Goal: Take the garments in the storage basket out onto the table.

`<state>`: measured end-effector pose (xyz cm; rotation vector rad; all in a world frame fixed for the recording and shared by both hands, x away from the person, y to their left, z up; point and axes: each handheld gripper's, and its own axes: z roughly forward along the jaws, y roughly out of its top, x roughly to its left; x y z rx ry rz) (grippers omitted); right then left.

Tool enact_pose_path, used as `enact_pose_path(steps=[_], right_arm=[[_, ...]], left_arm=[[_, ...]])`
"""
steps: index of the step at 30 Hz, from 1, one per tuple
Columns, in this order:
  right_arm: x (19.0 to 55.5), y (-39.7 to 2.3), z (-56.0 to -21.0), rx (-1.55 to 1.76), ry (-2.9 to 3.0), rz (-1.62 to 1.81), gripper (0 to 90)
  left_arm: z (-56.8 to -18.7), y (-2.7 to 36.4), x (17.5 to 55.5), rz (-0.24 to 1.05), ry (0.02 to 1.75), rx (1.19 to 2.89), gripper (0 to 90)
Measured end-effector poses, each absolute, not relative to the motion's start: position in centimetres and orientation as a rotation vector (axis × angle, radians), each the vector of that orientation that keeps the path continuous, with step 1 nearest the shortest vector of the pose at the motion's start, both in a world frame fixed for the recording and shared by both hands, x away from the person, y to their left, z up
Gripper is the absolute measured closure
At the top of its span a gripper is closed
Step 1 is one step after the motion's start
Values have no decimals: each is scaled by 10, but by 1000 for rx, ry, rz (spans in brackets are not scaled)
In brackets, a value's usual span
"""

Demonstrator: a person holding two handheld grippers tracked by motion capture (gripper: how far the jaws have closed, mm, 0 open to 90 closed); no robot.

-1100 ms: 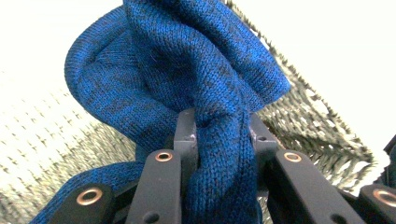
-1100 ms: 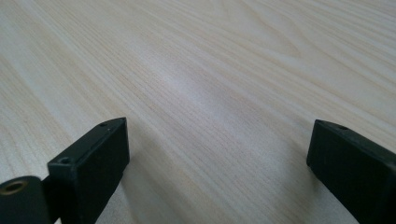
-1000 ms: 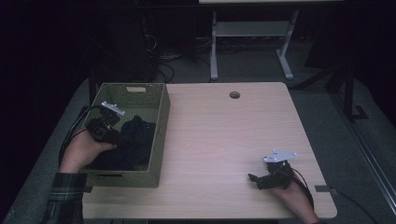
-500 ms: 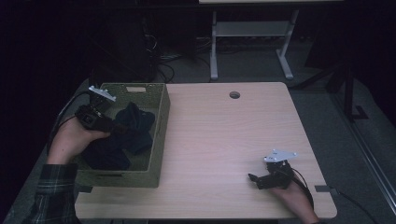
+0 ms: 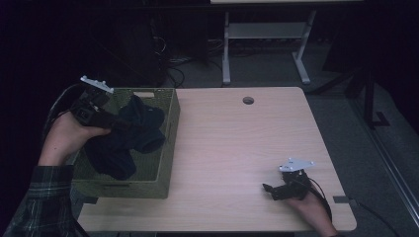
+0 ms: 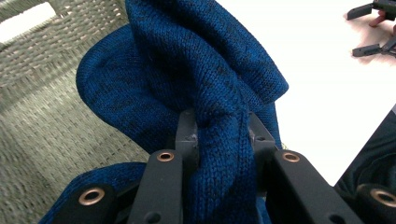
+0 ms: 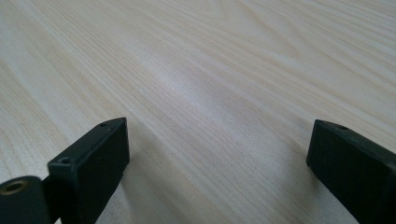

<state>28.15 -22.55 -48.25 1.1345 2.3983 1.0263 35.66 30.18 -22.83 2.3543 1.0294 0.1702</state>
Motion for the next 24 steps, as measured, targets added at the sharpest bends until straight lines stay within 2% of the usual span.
enact_pose_path(steps=[13, 24], right_arm=[[281, -225, -482, 1137, 2398, 1026, 54], [282, -226, -483, 1135, 2398, 1026, 54]], left_arm=[[-216, 288, 360, 187, 979, 2354, 726], [-198, 261, 366, 203, 924, 2346, 727]])
